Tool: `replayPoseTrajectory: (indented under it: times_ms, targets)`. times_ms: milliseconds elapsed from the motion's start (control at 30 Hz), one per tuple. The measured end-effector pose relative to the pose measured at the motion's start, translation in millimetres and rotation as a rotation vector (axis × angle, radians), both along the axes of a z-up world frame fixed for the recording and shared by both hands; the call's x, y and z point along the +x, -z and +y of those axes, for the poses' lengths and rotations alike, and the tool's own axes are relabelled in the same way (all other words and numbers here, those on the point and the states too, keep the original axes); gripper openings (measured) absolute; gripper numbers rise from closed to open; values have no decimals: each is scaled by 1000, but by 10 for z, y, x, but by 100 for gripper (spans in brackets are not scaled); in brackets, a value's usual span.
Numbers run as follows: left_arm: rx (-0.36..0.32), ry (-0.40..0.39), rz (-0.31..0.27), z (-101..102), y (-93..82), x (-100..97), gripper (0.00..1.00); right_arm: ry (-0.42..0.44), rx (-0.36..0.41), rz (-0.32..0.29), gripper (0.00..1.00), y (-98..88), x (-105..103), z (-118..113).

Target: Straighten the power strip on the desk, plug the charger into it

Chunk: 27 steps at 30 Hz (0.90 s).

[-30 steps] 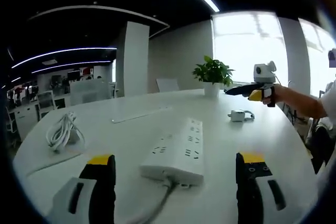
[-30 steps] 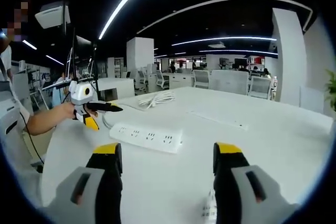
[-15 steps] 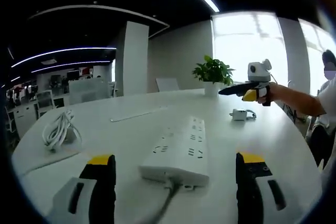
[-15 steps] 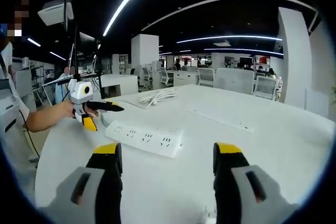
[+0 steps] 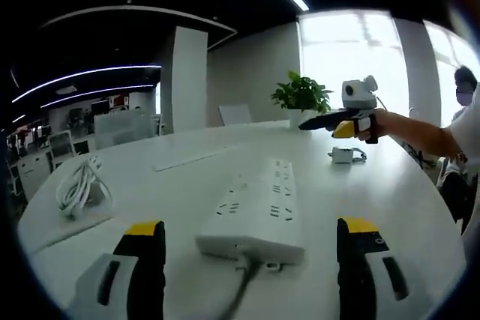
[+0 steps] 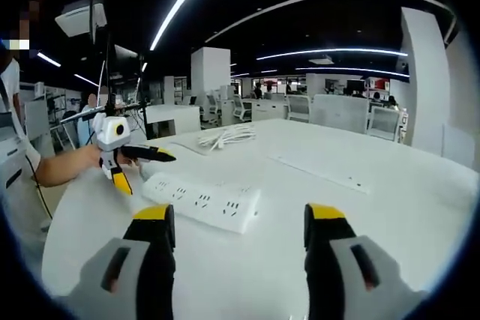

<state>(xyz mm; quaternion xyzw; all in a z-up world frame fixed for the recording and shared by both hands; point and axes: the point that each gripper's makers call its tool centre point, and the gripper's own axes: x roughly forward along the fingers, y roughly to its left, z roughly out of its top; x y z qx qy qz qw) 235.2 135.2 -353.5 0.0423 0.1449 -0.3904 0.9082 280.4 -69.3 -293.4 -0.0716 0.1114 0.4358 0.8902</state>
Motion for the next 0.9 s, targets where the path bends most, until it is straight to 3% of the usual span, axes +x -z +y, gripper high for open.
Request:
replayPoseTrajectory:
  times_ms: [200, 800, 900]
  targets:
    - [-3, 11, 20, -54, 8, -2, 93, -21, -5, 2, 69, 14, 62, 83]
    - [-10, 14, 5, -69, 76, 97, 93, -54, -25, 12, 69, 94, 273, 195]
    - [-15, 19, 36, -106, 146, 83, 93, -75, -15, 14, 69, 95, 293, 236]
